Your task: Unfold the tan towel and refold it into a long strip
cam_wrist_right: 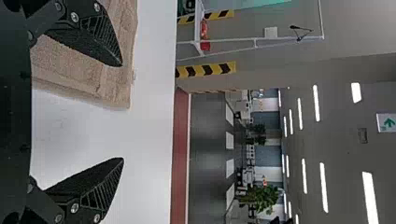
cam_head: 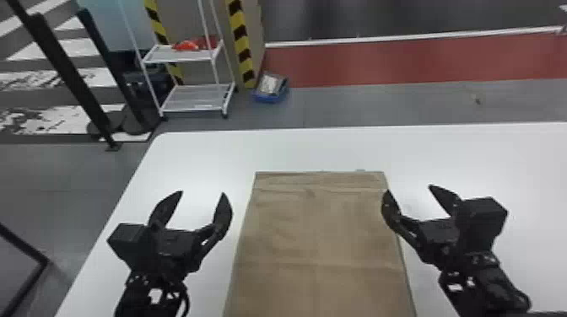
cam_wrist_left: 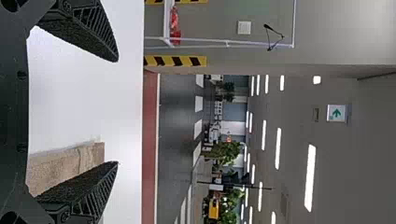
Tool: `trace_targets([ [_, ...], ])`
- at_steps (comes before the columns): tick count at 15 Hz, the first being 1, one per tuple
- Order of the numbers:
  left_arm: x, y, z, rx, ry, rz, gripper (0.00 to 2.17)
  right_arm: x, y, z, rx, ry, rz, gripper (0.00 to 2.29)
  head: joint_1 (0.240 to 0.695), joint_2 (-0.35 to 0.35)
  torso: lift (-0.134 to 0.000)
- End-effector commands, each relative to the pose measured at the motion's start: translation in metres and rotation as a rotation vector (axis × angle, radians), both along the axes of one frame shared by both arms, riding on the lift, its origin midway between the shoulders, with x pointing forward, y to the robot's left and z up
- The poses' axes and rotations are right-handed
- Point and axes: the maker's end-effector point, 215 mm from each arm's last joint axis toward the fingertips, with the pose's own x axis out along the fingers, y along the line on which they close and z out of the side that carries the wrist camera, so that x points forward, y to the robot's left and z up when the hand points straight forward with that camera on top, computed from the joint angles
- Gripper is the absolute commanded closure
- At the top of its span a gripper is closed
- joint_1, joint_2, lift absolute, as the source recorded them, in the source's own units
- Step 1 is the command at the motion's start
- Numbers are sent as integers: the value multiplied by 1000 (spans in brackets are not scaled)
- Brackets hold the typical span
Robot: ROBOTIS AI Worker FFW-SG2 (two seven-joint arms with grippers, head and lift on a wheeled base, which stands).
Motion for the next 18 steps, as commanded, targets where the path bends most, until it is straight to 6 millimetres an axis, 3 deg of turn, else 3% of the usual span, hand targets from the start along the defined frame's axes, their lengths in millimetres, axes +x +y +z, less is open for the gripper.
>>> trace_targets([
  [1,-1,0,-1,1,6,-2,97,16,12,-6,6,14,27,208,695,175,-125],
  [8,-1,-1,-2,1,9,-5,97,24,39,-46,7,140,120,296,695,210,-125],
  [18,-1,0,-5,2,14,-5,97,26,43,-50,8,149,127,475,695,220,-125],
])
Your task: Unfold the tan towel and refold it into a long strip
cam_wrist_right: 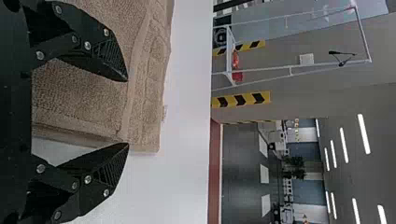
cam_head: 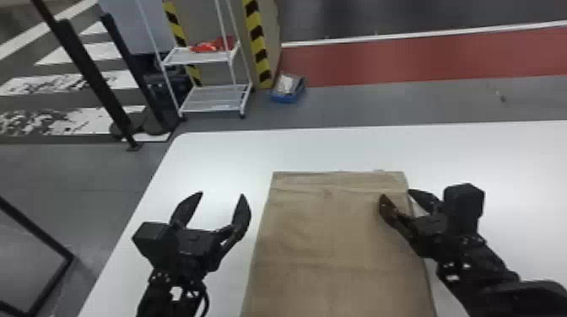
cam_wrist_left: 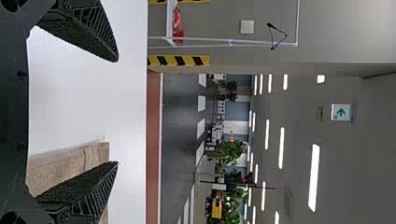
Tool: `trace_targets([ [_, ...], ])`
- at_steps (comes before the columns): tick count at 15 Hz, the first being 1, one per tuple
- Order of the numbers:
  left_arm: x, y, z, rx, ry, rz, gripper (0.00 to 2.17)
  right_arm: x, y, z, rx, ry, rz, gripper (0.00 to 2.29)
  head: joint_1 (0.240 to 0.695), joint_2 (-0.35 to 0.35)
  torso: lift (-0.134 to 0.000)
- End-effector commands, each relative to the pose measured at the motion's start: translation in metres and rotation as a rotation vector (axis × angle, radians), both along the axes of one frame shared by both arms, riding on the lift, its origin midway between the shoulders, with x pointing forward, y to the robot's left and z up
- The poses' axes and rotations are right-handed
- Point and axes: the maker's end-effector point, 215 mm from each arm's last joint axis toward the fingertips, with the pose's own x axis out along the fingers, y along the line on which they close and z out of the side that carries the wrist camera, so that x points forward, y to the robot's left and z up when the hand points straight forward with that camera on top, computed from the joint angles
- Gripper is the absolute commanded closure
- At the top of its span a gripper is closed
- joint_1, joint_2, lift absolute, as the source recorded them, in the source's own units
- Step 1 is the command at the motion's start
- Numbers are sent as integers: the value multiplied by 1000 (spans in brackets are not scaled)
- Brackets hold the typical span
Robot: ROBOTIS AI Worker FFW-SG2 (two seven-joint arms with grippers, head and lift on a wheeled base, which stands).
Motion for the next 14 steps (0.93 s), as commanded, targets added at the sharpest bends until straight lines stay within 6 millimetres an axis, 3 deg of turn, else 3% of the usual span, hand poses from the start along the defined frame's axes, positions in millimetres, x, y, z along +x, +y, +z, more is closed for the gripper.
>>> trace_targets([
  [1,0,0,-1,0,1,0,97,0,0,-2,-1,4,0,475,695,220,-125],
  [14,0,0,-1,-1,1,-1,97,1,0,2,13,0,-7,589,695,220,-125],
])
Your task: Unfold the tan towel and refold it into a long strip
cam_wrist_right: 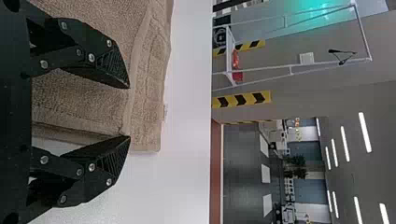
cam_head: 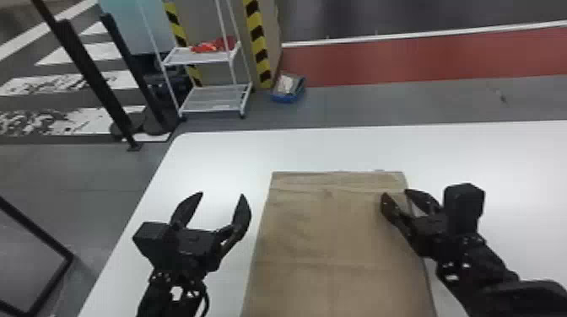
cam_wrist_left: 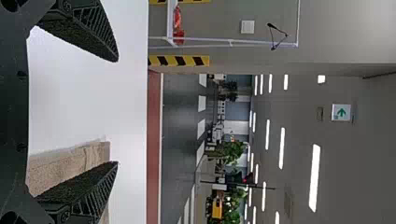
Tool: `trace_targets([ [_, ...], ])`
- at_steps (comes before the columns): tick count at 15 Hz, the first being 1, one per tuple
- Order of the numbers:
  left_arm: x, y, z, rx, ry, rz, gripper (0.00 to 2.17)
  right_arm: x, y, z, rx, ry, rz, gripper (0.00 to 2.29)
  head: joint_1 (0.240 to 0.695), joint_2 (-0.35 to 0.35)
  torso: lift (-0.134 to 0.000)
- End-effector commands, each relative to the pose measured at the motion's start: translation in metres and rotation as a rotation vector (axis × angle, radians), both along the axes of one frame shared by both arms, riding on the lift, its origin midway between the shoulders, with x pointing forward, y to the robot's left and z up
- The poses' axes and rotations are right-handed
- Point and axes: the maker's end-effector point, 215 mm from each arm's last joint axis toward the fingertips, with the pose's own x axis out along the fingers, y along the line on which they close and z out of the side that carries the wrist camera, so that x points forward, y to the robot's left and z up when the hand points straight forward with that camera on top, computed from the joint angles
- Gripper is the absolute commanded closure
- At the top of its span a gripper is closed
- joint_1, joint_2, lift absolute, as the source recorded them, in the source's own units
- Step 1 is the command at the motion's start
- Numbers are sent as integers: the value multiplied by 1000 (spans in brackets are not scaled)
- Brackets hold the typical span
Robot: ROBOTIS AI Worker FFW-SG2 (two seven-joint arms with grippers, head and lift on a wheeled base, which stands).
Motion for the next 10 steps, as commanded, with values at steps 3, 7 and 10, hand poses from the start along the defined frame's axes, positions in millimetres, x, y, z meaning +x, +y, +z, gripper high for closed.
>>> trace_targets([
  [3,0,-1,1,-1,-1,-2,97,1,1,4,5,-13,-3,589,695,219,-125],
  [7,0,0,0,1,0,-1,97,3,3,5,3,-8,1,599,695,221,-125],
  [10,0,0,0,1,0,-1,97,3,3,4,4,-5,1,694,695,222,-125],
])
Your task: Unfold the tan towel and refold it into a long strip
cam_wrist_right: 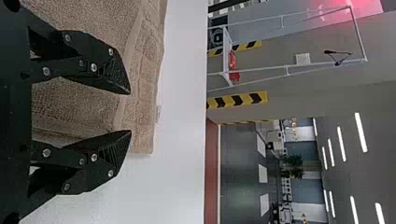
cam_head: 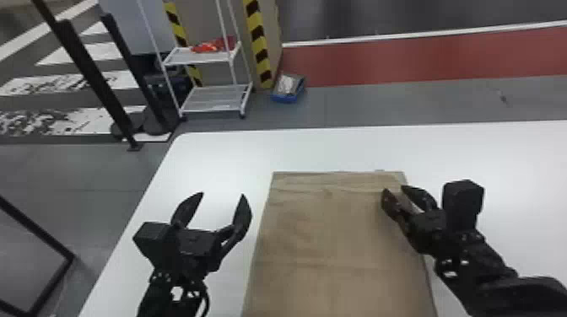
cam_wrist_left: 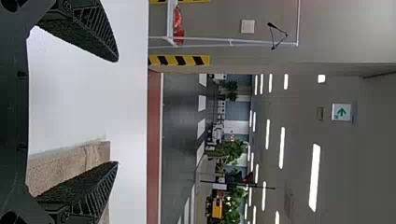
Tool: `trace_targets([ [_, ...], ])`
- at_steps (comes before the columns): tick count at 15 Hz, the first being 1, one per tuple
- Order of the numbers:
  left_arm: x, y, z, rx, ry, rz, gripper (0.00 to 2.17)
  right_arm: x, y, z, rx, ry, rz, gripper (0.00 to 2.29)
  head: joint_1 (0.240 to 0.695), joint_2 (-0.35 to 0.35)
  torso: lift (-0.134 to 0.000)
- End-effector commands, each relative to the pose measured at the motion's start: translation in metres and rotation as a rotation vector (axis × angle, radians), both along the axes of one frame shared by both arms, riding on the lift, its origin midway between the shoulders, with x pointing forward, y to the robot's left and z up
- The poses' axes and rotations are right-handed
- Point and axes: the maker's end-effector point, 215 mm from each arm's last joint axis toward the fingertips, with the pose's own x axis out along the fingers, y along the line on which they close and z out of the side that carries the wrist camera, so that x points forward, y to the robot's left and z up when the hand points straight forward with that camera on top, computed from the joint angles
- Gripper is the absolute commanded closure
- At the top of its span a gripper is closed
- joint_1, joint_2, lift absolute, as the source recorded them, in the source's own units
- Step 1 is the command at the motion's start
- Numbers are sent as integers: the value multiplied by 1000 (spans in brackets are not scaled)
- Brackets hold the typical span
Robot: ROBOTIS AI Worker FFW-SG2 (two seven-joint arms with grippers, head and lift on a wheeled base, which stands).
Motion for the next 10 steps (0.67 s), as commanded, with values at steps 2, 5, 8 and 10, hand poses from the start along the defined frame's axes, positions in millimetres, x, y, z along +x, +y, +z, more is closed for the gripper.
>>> trace_targets([
  [2,0,0,0,-1,1,1,97,-3,-4,3,5,-12,-14,539,695,222,-125],
  [5,0,0,0,0,1,0,97,-5,-5,2,1,1,-14,542,695,219,-125],
  [8,0,-1,-1,-2,1,0,97,-2,1,-2,-13,19,-1,572,695,219,-125],
  [10,-1,0,-1,0,2,0,97,-1,2,-4,-13,21,-1,637,695,221,-125],
])
